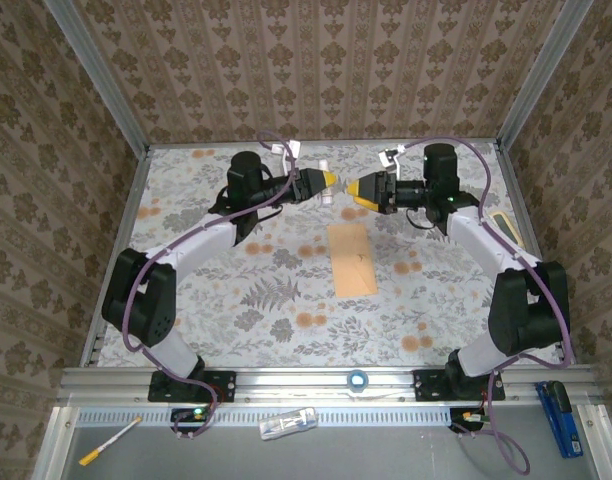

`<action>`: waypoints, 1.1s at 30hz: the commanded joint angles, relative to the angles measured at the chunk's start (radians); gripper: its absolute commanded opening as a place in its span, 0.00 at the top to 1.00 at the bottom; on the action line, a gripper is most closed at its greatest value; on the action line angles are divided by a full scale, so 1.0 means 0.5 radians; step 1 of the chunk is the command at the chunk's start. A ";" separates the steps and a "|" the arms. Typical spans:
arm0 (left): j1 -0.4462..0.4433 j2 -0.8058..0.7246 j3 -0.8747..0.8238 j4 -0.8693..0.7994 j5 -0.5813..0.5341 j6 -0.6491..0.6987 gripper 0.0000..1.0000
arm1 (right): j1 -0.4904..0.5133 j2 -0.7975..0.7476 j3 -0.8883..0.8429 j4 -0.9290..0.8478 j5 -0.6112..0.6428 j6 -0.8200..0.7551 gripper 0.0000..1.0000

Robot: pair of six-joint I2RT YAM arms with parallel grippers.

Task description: Place the letter into the envelope and seal it

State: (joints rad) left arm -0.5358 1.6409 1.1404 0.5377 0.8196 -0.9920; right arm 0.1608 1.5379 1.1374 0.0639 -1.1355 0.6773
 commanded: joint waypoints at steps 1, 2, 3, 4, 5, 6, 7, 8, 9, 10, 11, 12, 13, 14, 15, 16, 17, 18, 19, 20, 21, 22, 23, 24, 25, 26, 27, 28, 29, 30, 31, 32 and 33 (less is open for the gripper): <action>0.009 -0.004 0.050 0.228 0.017 -0.183 0.94 | 0.069 -0.053 0.080 0.048 -0.042 0.002 0.14; 0.007 -0.002 0.048 0.254 0.009 -0.208 0.95 | 0.090 -0.053 0.090 0.062 -0.031 0.014 0.15; 0.007 0.005 0.053 0.268 -0.002 -0.228 0.95 | 0.111 -0.050 0.101 0.073 -0.020 0.026 0.17; 0.007 0.009 0.059 0.271 -0.015 -0.241 0.95 | 0.128 -0.043 0.111 0.078 -0.017 0.032 0.18; 0.007 0.017 0.063 0.287 -0.019 -0.258 0.95 | 0.144 -0.032 0.120 0.075 -0.009 0.033 0.20; 0.007 0.021 0.063 0.312 -0.024 -0.280 0.95 | 0.158 -0.022 0.127 0.078 0.002 0.035 0.22; 0.007 0.029 0.066 0.335 -0.023 -0.299 0.95 | 0.168 -0.013 0.130 0.078 0.004 0.039 0.23; 0.007 0.037 0.069 0.349 -0.026 -0.320 0.95 | 0.181 -0.006 0.131 0.095 0.004 0.050 0.24; 0.007 0.044 0.077 0.352 -0.021 -0.332 0.95 | 0.190 0.002 0.132 0.131 0.004 0.075 0.27; 0.007 0.051 0.076 0.359 -0.020 -0.338 0.95 | 0.196 0.007 0.136 0.155 0.004 0.093 0.30; 0.005 0.053 0.076 0.363 -0.024 -0.344 0.95 | 0.206 0.016 0.144 0.181 0.001 0.110 0.33; 0.006 0.053 0.075 0.365 -0.024 -0.345 0.95 | 0.213 0.026 0.151 0.194 0.003 0.120 0.35; 0.006 0.056 0.073 0.367 -0.028 -0.345 0.95 | 0.220 0.033 0.155 0.200 0.004 0.122 0.36; 0.004 0.054 0.074 0.371 -0.031 -0.342 0.95 | 0.222 0.043 0.158 0.216 0.004 0.133 0.39; 0.004 0.053 0.071 0.375 -0.037 -0.338 0.95 | 0.226 0.055 0.155 0.245 0.004 0.153 0.41; 0.006 0.051 0.067 0.379 -0.043 -0.338 0.96 | 0.231 0.064 0.150 0.276 0.006 0.175 0.44; 0.005 0.052 0.062 0.381 -0.045 -0.338 0.95 | 0.237 0.068 0.149 0.304 0.003 0.198 0.46; 0.006 0.050 0.060 0.383 -0.047 -0.337 0.95 | 0.240 0.076 0.147 0.321 0.005 0.209 0.48; 0.007 0.050 0.057 0.382 -0.048 -0.338 0.96 | 0.245 0.081 0.146 0.326 0.013 0.215 0.50; 0.005 0.051 0.054 0.388 -0.053 -0.338 0.95 | 0.247 0.089 0.147 0.329 0.013 0.218 0.52; 0.007 0.052 0.054 0.391 -0.056 -0.342 0.95 | 0.252 0.095 0.147 0.340 0.016 0.227 0.53; 0.007 0.050 0.051 0.388 -0.056 -0.342 0.95 | 0.252 0.099 0.146 0.354 0.020 0.236 0.54; 0.007 0.052 0.051 0.388 -0.056 -0.341 0.95 | 0.252 0.103 0.143 0.371 0.022 0.247 0.55; 0.007 0.051 0.056 0.388 -0.060 -0.342 0.95 | 0.254 0.103 0.140 0.386 0.030 0.259 0.56; 0.007 0.052 0.052 0.388 -0.064 -0.341 0.95 | 0.255 0.106 0.143 0.385 0.035 0.259 0.58; 0.007 0.051 0.052 0.391 -0.070 -0.340 0.95 | 0.255 0.110 0.147 0.385 0.034 0.262 0.59; 0.007 0.050 0.051 0.387 -0.076 -0.338 0.96 | 0.256 0.113 0.149 0.389 0.037 0.268 0.60; 0.007 0.050 0.049 0.391 -0.080 -0.339 0.96 | 0.259 0.115 0.149 0.393 0.043 0.271 0.61; 0.007 0.052 0.048 0.390 -0.080 -0.339 0.96 | 0.259 0.115 0.150 0.396 0.052 0.274 0.63; 0.007 0.054 0.046 0.387 -0.079 -0.342 0.96 | 0.261 0.115 0.151 0.398 0.056 0.277 0.65; 0.007 0.052 0.045 0.391 -0.081 -0.342 0.96 | 0.261 0.115 0.154 0.394 0.063 0.280 0.66; 0.005 0.050 0.039 0.388 -0.089 -0.338 0.96 | 0.264 0.115 0.155 0.393 0.072 0.283 0.67; 0.005 0.047 0.035 0.388 -0.092 -0.338 0.96 | 0.263 0.115 0.153 0.392 0.082 0.286 0.69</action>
State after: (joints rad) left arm -0.5358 1.6569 1.1461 0.6865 0.7837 -1.1526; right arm 0.2844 1.5841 1.1851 0.2317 -1.1172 0.8124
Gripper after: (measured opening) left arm 0.256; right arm 0.323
